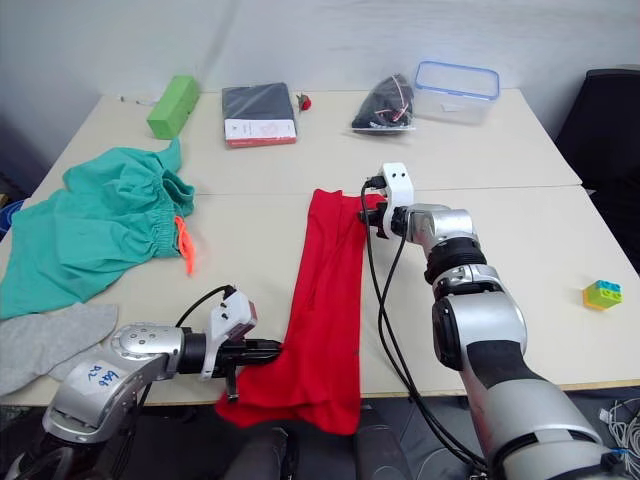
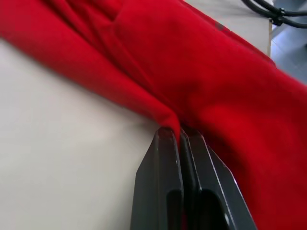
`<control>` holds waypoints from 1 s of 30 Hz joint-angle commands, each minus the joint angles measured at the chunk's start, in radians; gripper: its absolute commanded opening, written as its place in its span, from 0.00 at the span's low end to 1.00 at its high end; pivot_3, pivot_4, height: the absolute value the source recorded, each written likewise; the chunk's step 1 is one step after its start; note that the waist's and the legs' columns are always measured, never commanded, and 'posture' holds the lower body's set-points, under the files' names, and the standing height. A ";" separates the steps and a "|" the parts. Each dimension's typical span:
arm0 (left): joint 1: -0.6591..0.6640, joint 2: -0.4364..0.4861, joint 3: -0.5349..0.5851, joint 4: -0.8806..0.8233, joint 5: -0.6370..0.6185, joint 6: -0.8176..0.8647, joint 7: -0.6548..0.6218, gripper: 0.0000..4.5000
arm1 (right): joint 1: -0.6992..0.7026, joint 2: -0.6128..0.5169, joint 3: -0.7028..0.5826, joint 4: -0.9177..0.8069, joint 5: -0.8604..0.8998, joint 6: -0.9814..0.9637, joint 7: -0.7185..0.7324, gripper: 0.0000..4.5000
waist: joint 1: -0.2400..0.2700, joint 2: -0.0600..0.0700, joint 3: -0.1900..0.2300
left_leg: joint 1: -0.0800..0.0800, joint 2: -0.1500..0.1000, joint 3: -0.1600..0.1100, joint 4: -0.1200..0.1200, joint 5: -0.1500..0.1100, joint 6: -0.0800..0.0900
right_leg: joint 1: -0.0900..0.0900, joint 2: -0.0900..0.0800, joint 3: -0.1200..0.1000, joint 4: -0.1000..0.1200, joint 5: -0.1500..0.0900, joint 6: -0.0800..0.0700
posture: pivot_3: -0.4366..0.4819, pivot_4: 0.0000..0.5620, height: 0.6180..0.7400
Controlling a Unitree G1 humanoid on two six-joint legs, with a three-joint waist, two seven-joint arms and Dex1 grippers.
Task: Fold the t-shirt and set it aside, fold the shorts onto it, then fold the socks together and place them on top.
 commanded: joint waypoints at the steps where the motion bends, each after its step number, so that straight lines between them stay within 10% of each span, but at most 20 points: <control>1: -0.024 0.009 0.007 0.027 -0.001 -0.007 0.037 0.00 | -0.016 -0.049 0.045 0.007 -0.056 -0.063 0.056 0.01 | 0.001 0.000 0.000 | 0.000 0.000 0.000 0.000 0.000 0.000 | 0.000 0.000 0.000 0.000 0.000 0.000 | 0.48 0.27 1.00; 9: -0.096 0.062 0.074 0.127 -0.048 -0.023 0.011 0.15 | 0.139 -0.174 0.173 -0.246 -0.133 -0.094 0.282 0.14 | 0.002 0.001 0.000 | 0.000 -0.001 0.000 0.000 0.000 0.000 | 0.000 0.000 -0.002 0.000 0.000 0.000 | 0.48 0.27 1.00; 21: -0.310 0.160 0.195 0.346 -0.192 0.024 -0.079 0.95 | 0.633 -0.451 -0.028 -1.282 0.200 0.559 0.408 1.00 | 0.028 0.004 0.003 | 0.000 0.000 -0.001 0.001 0.000 0.000 | 0.001 0.000 -0.003 0.000 0.000 0.000 | 0.48 0.27 1.00; 30: -0.714 -0.032 -0.092 0.898 0.008 -0.213 -0.169 1.00 | 0.945 -0.396 -0.108 -1.704 0.418 0.898 0.271 1.00 | 0.061 0.003 0.002 | -0.002 -0.001 -0.001 0.003 0.000 0.000 | 0.001 -0.001 -0.004 -0.003 0.000 0.000 | 0.48 0.27 1.00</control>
